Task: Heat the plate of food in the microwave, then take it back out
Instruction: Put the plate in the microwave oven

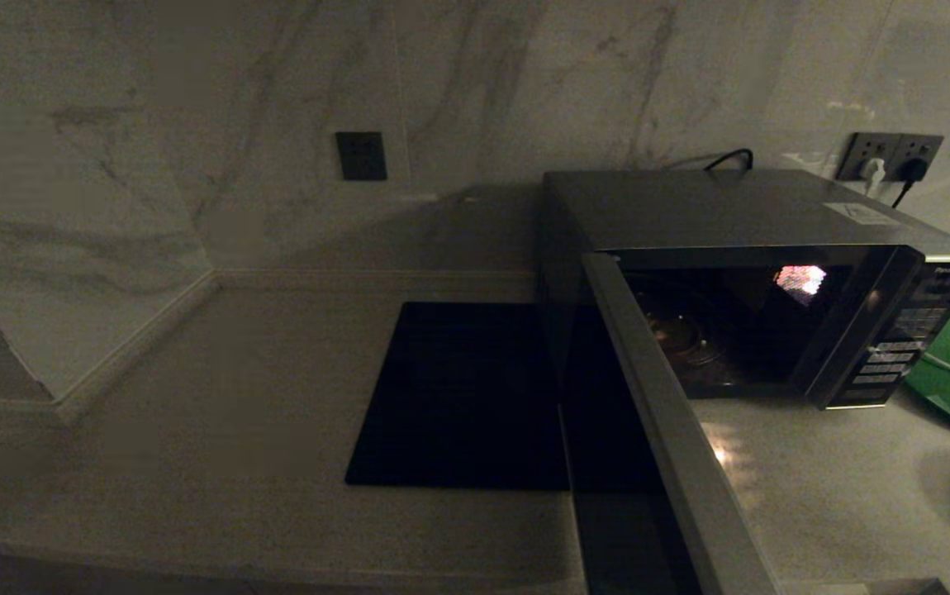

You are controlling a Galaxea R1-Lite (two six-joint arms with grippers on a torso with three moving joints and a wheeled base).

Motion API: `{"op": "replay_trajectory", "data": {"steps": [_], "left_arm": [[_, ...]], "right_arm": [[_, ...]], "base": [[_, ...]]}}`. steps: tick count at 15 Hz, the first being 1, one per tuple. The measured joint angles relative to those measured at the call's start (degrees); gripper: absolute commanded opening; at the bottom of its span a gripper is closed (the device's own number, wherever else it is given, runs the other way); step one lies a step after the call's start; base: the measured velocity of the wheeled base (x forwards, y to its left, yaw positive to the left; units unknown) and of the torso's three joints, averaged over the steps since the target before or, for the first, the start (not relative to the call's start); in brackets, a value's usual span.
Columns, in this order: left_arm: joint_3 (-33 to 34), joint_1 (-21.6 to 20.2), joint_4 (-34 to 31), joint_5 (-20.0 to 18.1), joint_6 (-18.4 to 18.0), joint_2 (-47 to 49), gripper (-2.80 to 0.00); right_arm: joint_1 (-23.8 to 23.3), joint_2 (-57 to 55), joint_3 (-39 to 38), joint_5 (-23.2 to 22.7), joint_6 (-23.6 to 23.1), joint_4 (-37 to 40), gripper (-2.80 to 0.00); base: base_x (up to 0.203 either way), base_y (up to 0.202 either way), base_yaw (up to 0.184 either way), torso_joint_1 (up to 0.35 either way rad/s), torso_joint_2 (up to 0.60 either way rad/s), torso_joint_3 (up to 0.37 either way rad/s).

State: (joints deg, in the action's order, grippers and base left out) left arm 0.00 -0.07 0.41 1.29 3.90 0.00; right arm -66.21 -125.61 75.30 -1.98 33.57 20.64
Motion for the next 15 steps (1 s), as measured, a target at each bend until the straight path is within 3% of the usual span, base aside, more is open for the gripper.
{"op": "replay_trajectory", "data": {"steps": [12, 13, 15], "left_arm": [[0.0, 0.0, 0.0, 0.0, 0.0, 0.0, -2.80], [0.0, 0.0, 0.0, 0.0, 0.0, 0.0, -2.80], [0.0, 0.0, 0.0, 0.0, 0.0, 0.0, -2.80]], "right_arm": [[0.0, -1.4, 0.0, 0.8, -0.4, -0.4, 0.00], [0.0, -1.6, 0.0, 0.8, -0.4, -0.5, -2.80], [0.0, -1.8, 0.0, 0.7, -0.6, -1.9, -2.80]], "base": [[0.000, 0.000, 0.000, 0.000, 0.00, 0.000], [0.000, 0.000, 0.000, 0.000, 0.00, 0.000], [0.000, 0.000, 0.000, 0.000, 0.00, 0.000]]}}
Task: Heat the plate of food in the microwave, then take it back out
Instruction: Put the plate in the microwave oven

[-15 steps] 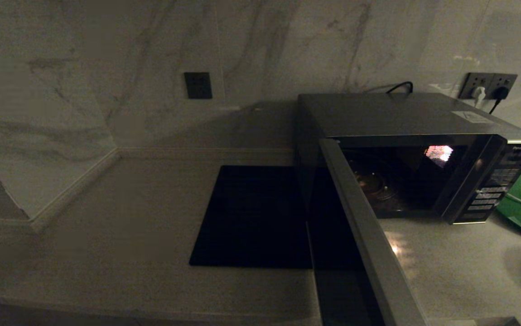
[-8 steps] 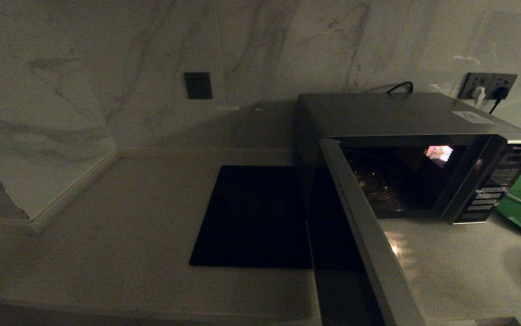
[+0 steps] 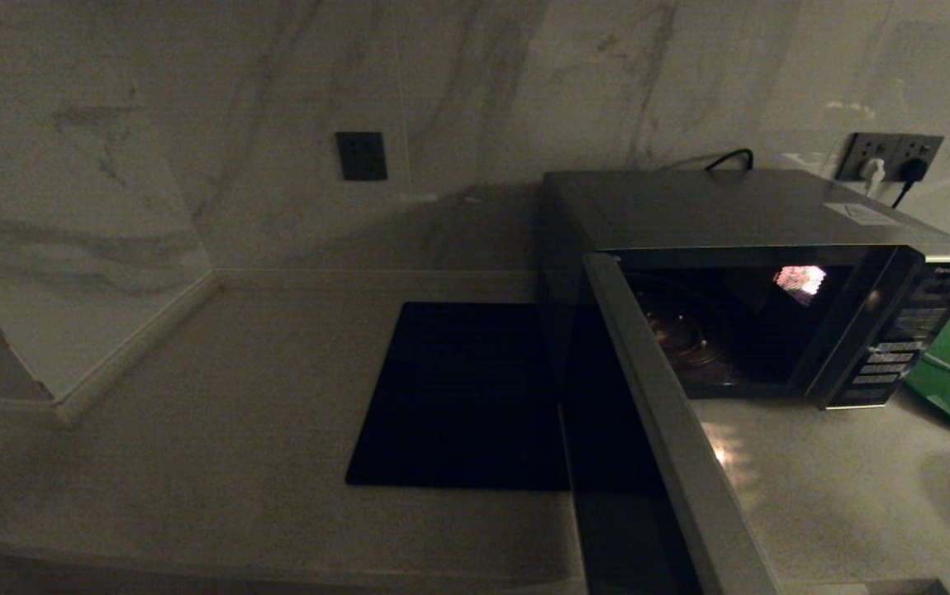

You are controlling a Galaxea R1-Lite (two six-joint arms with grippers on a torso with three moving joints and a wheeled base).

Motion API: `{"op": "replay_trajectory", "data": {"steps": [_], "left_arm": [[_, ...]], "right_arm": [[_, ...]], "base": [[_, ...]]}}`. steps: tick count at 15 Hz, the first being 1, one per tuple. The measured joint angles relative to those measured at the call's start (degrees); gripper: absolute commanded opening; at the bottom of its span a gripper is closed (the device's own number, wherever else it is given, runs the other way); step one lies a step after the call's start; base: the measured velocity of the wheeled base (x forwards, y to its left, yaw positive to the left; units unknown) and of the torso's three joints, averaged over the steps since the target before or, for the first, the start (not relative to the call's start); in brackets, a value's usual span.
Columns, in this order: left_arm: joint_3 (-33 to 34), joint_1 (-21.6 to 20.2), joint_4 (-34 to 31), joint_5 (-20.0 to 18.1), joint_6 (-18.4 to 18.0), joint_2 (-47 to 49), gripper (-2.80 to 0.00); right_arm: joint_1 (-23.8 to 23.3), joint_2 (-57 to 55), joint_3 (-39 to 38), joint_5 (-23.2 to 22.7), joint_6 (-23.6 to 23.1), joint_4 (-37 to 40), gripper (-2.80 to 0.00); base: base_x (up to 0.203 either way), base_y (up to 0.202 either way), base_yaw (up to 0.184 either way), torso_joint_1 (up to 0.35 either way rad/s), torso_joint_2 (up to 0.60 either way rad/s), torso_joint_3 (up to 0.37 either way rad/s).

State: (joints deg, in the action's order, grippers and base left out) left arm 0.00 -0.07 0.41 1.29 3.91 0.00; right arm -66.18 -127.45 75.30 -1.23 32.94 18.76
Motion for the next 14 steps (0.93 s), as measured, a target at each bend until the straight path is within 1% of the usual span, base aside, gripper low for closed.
{"op": "replay_trajectory", "data": {"steps": [2, 9, 14], "left_arm": [[0.0, 0.0, 0.0, 0.0, 0.0, 0.0, -2.80], [0.0, 0.0, 0.0, 0.0, 0.0, 0.0, -2.80], [0.0, 0.0, 0.0, 0.0, 0.0, 0.0, -2.80]], "right_arm": [[0.0, -0.2, -0.3, 0.0, -1.6, -0.9, -2.80], [-0.1, -0.3, -0.2, 0.0, -1.7, -1.1, -2.80], [-0.4, 0.2, -0.2, 0.9, -1.7, -0.9, -2.80]], "base": [[0.000, 0.000, 0.000, 0.000, 0.00, 0.000], [0.000, 0.000, 0.000, 0.000, 0.00, 0.000], [0.000, 0.000, 0.000, 0.000, 0.00, 0.000]]}}
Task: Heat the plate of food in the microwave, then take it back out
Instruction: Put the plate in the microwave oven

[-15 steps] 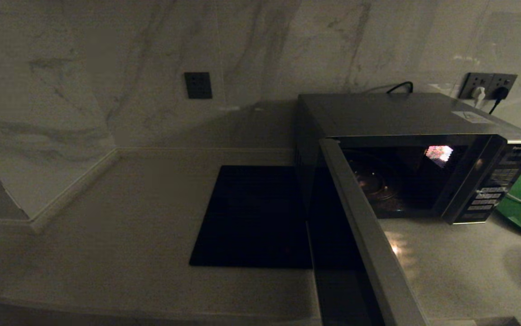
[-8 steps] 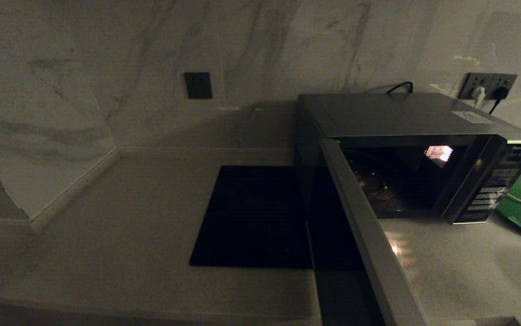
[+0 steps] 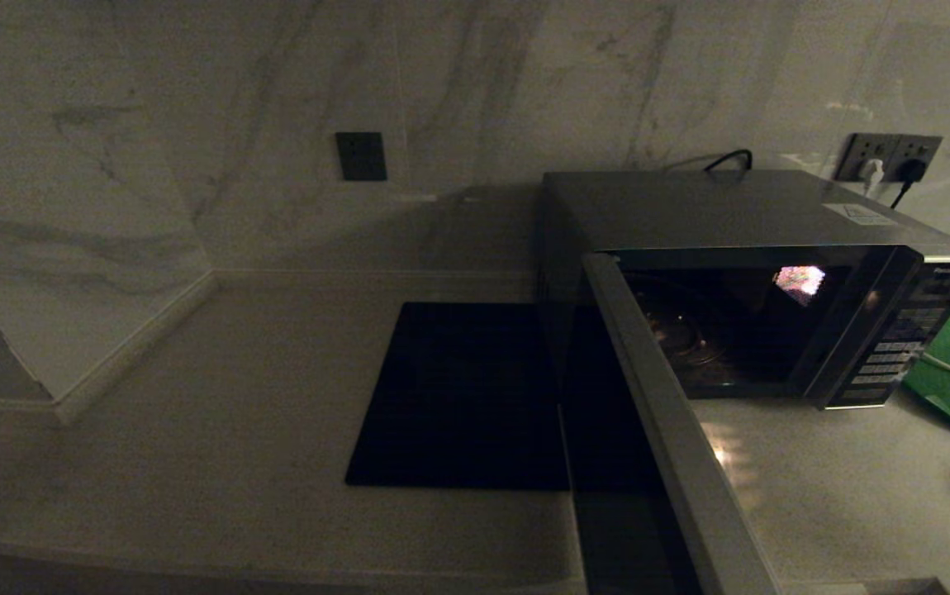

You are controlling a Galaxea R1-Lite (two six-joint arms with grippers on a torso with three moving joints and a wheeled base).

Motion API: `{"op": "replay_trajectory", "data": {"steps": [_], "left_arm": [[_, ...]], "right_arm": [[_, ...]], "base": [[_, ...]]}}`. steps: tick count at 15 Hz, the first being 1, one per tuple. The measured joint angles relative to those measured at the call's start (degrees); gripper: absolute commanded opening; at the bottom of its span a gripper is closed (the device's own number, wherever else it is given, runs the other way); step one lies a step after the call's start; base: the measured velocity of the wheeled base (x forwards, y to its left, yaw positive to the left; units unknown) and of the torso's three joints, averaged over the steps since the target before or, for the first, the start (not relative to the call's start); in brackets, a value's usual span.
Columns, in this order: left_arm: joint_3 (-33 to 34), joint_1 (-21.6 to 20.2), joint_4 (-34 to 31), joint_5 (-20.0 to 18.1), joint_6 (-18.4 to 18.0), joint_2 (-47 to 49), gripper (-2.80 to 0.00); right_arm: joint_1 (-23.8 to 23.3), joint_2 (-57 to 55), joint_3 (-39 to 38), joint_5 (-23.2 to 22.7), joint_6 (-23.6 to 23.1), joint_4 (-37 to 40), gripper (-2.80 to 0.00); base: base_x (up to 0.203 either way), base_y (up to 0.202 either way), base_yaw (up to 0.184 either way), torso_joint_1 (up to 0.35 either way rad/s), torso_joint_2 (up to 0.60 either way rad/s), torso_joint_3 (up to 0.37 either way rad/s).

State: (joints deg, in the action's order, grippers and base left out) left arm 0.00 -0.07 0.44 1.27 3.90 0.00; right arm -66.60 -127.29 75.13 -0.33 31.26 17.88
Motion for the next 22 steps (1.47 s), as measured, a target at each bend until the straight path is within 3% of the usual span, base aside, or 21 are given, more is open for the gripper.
{"op": "replay_trajectory", "data": {"steps": [7, 22], "left_arm": [[0.0, 0.0, 0.0, 0.0, 0.0, 0.0, -2.80], [0.0, 0.0, 0.0, 0.0, 0.0, 0.0, -2.80]], "right_arm": [[0.0, 2.8, -1.6, -0.9, -2.2, 0.3, -2.80], [0.0, 13.0, -6.0, -15.6, -4.0, 0.6, -2.80]], "base": [[0.000, 0.000, 0.000, 0.000, 0.00, 0.000], [0.000, 0.000, 0.000, 0.000, 0.00, 0.000]]}}
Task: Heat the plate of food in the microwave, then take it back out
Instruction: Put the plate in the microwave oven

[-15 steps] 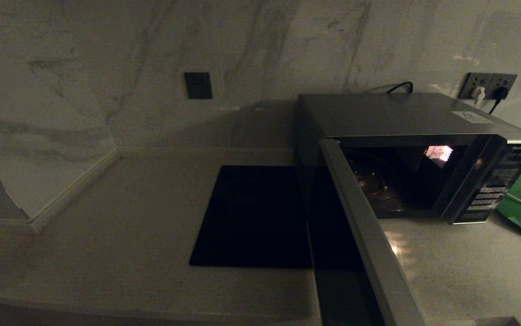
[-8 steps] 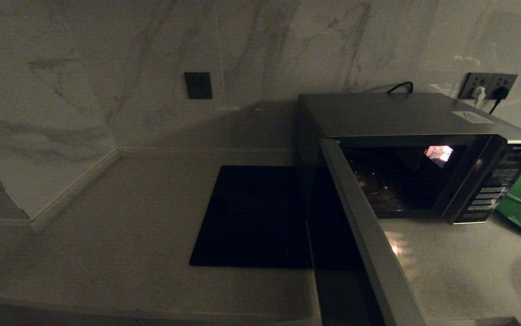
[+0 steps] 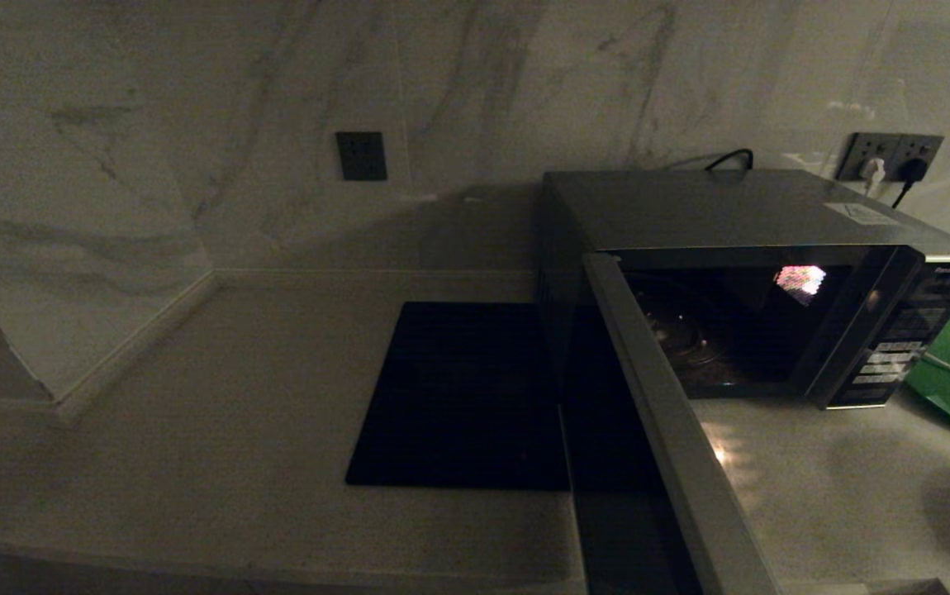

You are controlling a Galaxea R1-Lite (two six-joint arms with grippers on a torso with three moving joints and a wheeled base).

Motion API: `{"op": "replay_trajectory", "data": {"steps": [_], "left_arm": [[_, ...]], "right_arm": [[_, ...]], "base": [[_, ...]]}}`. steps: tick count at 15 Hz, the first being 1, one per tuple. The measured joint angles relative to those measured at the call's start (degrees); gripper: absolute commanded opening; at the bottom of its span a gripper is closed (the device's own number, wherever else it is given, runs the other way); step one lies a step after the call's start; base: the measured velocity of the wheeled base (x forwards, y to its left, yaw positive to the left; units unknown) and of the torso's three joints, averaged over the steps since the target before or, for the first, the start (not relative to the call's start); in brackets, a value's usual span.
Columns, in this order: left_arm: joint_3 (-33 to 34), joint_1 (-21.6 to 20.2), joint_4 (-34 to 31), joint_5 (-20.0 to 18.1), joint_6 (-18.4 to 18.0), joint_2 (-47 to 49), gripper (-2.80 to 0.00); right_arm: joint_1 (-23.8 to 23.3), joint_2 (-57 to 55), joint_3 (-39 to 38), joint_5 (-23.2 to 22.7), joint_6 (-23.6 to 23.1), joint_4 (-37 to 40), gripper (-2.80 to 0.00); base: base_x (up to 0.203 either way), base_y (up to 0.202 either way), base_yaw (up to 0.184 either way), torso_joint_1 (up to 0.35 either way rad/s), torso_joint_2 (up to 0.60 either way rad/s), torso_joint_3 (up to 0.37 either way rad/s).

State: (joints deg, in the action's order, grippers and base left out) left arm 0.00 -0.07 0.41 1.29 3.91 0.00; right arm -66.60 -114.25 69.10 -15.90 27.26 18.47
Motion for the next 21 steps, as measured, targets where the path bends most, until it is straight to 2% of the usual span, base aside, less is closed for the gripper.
{"op": "replay_trajectory", "data": {"steps": [5, 7, 9, 19, 21], "left_arm": [[0.0, 0.0, 0.0, 0.0, 0.0, 0.0, -2.80], [0.0, 0.0, 0.0, 0.0, 0.0, 0.0, -2.80], [0.0, 0.0, 0.0, 0.0, 0.0, 0.0, -2.80], [0.0, 0.0, 0.0, 0.0, 0.0, 0.0, -2.80], [0.0, 0.0, 0.0, 0.0, 0.0, 0.0, -2.80]], "right_arm": [[1.3, 3.8, -1.0, -4.5, -4.9, 3.3, -2.80], [3.4, 5.9, -0.9, -6.6, -7.8, 7.1, -2.80], [6.9, 8.2, -0.8, -6.9, -8.6, 9.2, -2.80], [25.7, 17.5, -1.8, -5.5, -3.3, 17.2, -2.80], [29.7, 18.7, -1.9, -3.9, -0.4, 17.3, -2.80]], "base": [[0.000, 0.000, 0.000, 0.000, 0.00, 0.000], [0.000, 0.000, 0.000, 0.000, 0.00, 0.000], [0.000, 0.000, 0.000, 0.000, 0.00, 0.000], [0.000, 0.000, 0.000, 0.000, 0.00, 0.000], [0.000, 0.000, 0.000, 0.000, 0.00, 0.000]]}}
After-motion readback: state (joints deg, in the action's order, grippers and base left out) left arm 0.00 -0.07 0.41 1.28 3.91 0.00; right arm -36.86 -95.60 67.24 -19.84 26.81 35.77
